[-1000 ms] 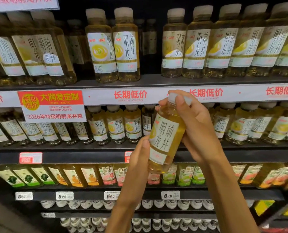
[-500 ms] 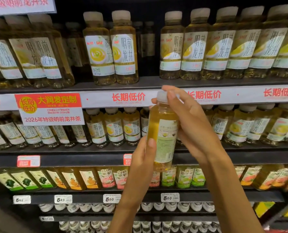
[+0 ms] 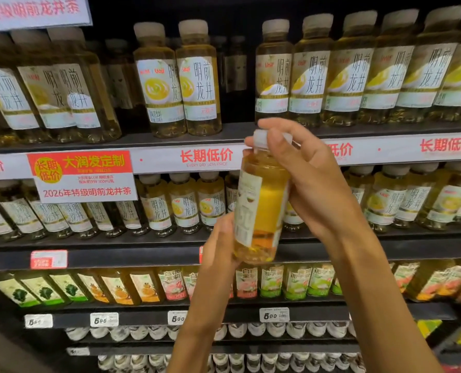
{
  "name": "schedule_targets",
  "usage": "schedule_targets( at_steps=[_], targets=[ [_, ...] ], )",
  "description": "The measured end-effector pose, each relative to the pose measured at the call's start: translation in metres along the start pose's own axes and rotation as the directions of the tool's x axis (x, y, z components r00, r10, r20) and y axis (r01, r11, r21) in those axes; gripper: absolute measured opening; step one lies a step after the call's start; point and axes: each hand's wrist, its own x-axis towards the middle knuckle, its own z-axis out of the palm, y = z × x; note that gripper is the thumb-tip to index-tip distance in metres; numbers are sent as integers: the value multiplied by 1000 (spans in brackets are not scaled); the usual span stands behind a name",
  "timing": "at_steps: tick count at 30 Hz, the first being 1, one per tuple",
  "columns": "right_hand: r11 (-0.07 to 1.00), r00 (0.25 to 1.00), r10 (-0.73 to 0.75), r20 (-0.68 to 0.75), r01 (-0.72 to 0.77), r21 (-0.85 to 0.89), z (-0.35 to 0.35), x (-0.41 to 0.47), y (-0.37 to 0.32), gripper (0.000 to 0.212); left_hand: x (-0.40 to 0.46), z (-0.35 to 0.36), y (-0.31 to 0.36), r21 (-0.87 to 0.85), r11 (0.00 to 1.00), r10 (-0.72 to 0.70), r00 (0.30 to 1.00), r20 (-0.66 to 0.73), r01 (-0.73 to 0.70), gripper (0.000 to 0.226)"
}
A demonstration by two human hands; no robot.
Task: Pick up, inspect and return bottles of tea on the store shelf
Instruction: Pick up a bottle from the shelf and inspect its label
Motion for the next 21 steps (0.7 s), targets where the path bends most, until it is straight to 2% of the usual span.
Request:
schedule_targets(
  at_steps=[2,5,8,11,13,16,19,21],
  targets=[
    [1000,1000,16,21,-16,4,1,1,0,38,-2,6,5,11,1000,29,999,17,-29,35],
    [995,989,80,124,-86,50,-1,3,1,36,0,4,2,-112,994,8,1000,19,-5,57],
    [988,982,120,143,-133,80,-1,5,6,37,0,2,6,-312,941,-81,982,168,131,71],
    [987,981,107,159,-125,104,2,8,10,34,3,4,6,-376,905,-98,958,270,199,74],
    [995,992,61,112,-69,70,2,9,8,28,5,3,5,-307,941,-81,977,199,141,68],
    [999,998,-33,48,35,-33,3,14,1,22,11,-1,12,-108,994,1,999,46,4,58],
    [994,995,-98,13,99,-54,6,23,-7,21,27,1,25,-3,993,121,991,50,-121,49],
    [986,989,-147,18,148,-71,8,31,-14,20,39,2,32,63,981,179,982,53,-182,56]
  ],
)
